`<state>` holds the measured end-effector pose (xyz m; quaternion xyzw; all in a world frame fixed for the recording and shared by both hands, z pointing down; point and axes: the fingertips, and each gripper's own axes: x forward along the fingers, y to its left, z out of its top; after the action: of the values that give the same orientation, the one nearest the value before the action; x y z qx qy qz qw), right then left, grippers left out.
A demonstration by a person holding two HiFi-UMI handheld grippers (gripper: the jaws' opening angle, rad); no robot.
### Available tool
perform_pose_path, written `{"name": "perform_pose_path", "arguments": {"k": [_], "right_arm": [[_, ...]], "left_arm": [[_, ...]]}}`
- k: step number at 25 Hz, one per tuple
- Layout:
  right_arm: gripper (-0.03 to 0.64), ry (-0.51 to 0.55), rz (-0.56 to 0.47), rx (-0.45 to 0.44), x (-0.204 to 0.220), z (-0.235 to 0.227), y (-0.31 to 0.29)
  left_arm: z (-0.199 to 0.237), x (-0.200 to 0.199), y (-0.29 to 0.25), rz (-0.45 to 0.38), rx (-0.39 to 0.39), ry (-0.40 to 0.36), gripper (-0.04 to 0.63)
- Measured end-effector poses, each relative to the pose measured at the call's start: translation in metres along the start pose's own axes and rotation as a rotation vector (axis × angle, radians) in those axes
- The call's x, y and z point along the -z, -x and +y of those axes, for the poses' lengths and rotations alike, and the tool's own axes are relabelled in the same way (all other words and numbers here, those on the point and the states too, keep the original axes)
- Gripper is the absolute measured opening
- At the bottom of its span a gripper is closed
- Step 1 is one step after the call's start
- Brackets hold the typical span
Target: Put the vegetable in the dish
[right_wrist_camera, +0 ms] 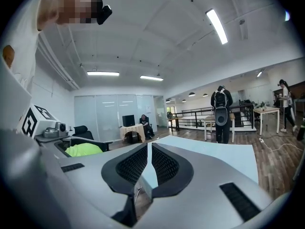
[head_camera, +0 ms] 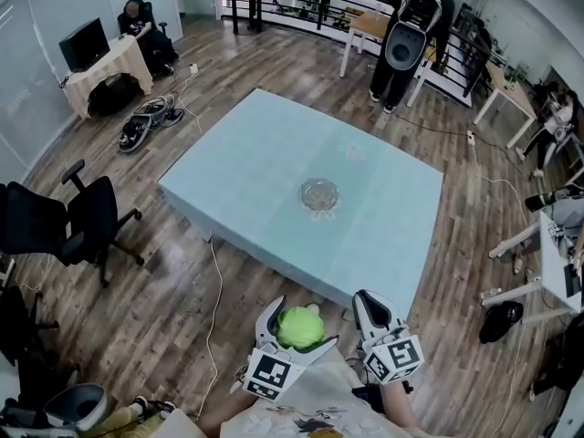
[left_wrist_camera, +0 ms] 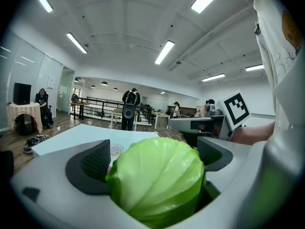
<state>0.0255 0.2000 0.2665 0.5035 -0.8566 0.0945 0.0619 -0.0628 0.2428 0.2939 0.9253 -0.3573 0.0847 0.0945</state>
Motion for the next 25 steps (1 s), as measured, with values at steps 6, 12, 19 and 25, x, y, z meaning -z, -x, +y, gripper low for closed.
{"name": "perform_pose_path", "arguments": {"k": [6, 12, 19, 25], "right_arm": [[0.043, -0.023, 0.006, 0.012, -0.006, -0.027, -0.039], [0.044, -0.023, 0.006, 0.033, -0.017, -0.073, -0.071], [0.044, -0.013, -0.014, 0.055, -0.032, -0.128, -0.098], [0.044, -0.027, -0.009, 0.045, -0.027, -0.173, -0.118]], "left_arm": [[0.038, -0.01, -0.032, 0.014, 0.008, -0.01, 0.572], [0.069, -0.024, -0.085, 0.028, 0.025, -0.027, 0.572], [0.092, -0.038, -0.137, 0.054, 0.027, -0.064, 0.572], [0.108, -0.053, -0.189, 0.049, 0.01, -0.098, 0.572]]}}
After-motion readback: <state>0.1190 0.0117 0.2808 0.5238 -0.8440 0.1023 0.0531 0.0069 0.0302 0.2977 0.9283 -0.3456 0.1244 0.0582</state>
